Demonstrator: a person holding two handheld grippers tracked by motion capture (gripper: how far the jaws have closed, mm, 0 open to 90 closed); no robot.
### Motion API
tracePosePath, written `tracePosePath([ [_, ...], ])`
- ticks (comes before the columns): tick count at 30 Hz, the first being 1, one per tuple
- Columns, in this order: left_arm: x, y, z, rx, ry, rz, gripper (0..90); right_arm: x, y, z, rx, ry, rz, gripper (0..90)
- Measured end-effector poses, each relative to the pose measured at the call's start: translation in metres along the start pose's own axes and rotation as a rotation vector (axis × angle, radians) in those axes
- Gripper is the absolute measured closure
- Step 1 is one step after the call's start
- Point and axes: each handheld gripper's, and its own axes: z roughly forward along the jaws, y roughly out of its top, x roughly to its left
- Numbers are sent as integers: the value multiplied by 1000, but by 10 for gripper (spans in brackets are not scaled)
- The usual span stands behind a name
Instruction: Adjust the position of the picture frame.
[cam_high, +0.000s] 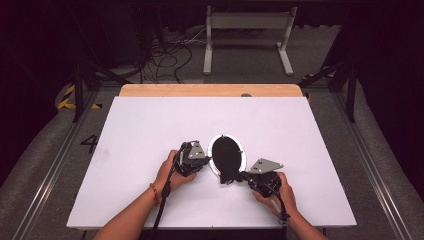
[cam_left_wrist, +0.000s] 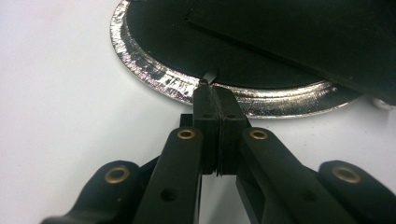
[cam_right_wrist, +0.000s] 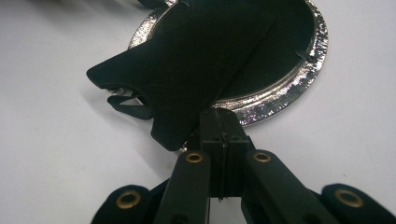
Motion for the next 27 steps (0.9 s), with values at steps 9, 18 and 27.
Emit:
tracePosePath([
  [9, 10, -3, 0, -8, 13, -50, 885, 7, 6, 6, -2, 4, -16, 900],
  [18, 16, -5, -1, -9, 31, -60, 892, 13, 10, 12, -14, 14, -16, 900],
  [27, 19, -7, -14, -16, 27, -68, 873, 15, 12, 15, -20, 32, -34, 900],
])
